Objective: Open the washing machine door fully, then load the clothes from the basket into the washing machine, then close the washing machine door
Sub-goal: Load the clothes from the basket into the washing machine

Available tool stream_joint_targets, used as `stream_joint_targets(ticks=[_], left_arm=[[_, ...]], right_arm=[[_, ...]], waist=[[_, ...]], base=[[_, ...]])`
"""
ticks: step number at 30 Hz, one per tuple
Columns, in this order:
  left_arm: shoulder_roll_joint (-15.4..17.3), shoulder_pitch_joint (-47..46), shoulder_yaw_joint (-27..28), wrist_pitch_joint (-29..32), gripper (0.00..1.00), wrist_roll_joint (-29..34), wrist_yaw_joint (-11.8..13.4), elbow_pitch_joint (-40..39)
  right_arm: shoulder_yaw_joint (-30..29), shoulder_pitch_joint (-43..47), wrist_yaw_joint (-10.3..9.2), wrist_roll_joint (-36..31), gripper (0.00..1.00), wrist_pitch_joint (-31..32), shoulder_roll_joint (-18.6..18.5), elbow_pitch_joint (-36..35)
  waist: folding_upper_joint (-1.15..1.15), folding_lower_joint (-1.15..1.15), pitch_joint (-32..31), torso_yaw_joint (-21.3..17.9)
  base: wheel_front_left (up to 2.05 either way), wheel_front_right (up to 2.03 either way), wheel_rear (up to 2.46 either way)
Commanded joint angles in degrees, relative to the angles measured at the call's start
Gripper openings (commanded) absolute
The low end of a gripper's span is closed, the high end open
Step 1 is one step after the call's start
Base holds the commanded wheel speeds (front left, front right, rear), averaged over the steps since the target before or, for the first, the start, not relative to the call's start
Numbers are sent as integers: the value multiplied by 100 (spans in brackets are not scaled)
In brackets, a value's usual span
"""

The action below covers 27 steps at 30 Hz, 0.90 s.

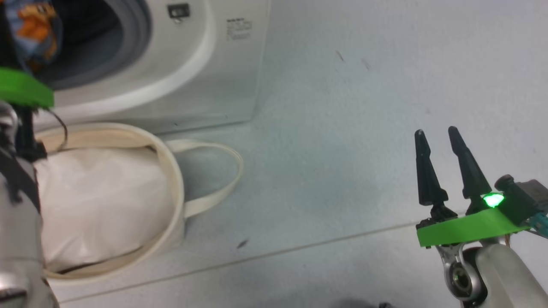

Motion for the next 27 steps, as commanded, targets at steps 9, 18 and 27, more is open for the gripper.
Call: stream_joint_targets(ticks=[9,18,27], left_arm=[[571,-1161,-232,-67,0,436,193,-525],[498,-1142,-284,-67,0,437,230,-1151],[739,-1570,-392,-67,11,614,504,409]], right_arm=[[-103,-120,3,-200,100,-28,-93,-378],[-186,-131,3,-270,100,-28,-3,-450],[-211,-61,3,-273,100,-28,6,-430]], waist=[[0,-2,1037,-367],[0,-2,1257,-314],[0,-2,1273,-361]], base=[[0,0,0],[0,0,0],[0,0,0]])
